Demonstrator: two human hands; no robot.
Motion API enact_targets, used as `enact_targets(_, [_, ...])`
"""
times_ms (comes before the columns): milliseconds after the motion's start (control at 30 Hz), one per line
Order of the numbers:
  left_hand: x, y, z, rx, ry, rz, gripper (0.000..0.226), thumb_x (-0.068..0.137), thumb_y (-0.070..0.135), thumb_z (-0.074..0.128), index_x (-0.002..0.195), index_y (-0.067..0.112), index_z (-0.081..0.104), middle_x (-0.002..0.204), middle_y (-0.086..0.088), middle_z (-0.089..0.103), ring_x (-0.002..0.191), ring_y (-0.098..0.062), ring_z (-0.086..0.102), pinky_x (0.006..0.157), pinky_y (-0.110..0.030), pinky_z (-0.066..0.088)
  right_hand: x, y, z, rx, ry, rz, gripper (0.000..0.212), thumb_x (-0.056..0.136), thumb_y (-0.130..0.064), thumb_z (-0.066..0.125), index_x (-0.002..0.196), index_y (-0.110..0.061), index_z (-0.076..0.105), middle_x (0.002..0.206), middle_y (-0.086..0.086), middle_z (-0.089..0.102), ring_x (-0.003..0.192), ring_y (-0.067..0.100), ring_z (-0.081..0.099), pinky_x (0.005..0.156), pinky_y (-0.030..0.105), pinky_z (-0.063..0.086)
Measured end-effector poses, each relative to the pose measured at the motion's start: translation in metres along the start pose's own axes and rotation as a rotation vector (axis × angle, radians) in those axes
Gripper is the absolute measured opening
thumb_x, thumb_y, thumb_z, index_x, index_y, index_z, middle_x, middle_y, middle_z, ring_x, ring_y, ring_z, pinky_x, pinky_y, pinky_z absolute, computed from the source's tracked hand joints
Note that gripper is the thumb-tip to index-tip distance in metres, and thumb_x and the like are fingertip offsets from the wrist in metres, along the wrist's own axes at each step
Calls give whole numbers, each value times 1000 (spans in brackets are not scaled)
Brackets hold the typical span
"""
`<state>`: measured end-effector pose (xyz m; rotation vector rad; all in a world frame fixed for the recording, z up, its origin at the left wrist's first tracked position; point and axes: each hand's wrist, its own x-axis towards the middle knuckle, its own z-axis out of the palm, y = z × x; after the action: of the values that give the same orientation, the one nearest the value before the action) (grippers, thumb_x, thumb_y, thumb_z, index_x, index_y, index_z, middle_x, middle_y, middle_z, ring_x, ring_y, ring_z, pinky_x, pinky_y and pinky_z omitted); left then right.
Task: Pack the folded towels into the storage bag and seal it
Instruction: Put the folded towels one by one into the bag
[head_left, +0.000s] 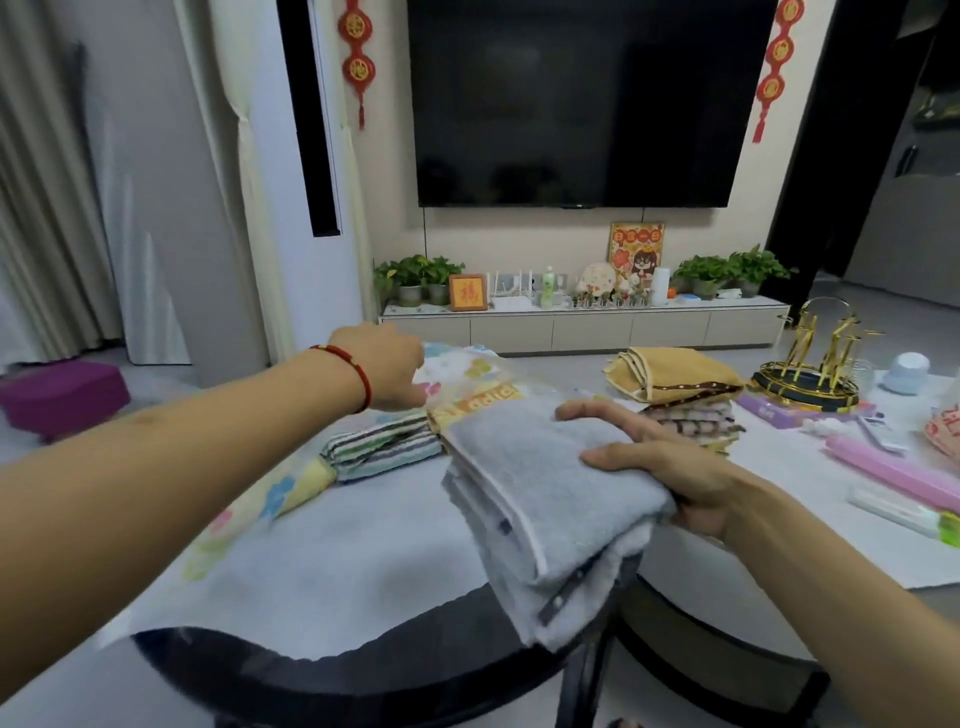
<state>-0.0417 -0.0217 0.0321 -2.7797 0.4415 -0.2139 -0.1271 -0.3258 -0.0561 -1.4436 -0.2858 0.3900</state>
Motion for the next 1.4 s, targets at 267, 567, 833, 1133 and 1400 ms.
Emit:
enact_targets(267, [-4, -32, -28, 14, 103, -30, 49, 86, 54, 51, 124, 26, 61, 112, -9, 62, 100, -31, 59, 79, -41, 50, 139, 101, 104, -165, 210, 222, 39, 88, -13, 75, 123, -24, 64, 127, 11, 64, 103, 29, 68, 82, 45, 57])
enact_targets(567, [9, -46, -26, -55, 98, 58, 63, 80, 62, 51, 135, 30, 57, 122, -4, 64, 109, -29, 57, 80, -40, 50, 214, 67, 170, -244, -118, 62, 23, 82, -11, 62, 92, -23, 79, 97, 7, 77, 87, 23, 73, 71, 34, 60])
enact_targets(833, [15, -56, -32, -82, 145, 53, 58, 81, 64, 49, 116, 23, 69, 113, -5, 70, 104, -31, 60, 86, -45, 54, 317, 111, 248, 265, 138, 81, 41, 98, -5, 56, 125, -36, 60, 135, 16, 62, 114, 34, 65, 94, 49, 58])
enact_targets(1133, [7, -53, -20, -81, 142, 60, 63, 82, 63, 51, 138, 32, 54, 129, -2, 61, 115, -26, 54, 86, -42, 51, 299, 125, 238, -236, -61, 135, 48, 101, -2, 51, 146, -16, 50, 122, 28, 69, 88, 42, 75, 83, 53, 63])
enact_targets(1400, [7, -9, 10, -85, 159, 141, 63, 84, 61, 50, 140, 32, 48, 134, 0, 59, 116, -28, 56, 82, -41, 50, 181, 98, 104, -669, -33, 1, 24, 95, -17, 58, 113, -18, 74, 98, 3, 78, 80, 18, 77, 75, 33, 65])
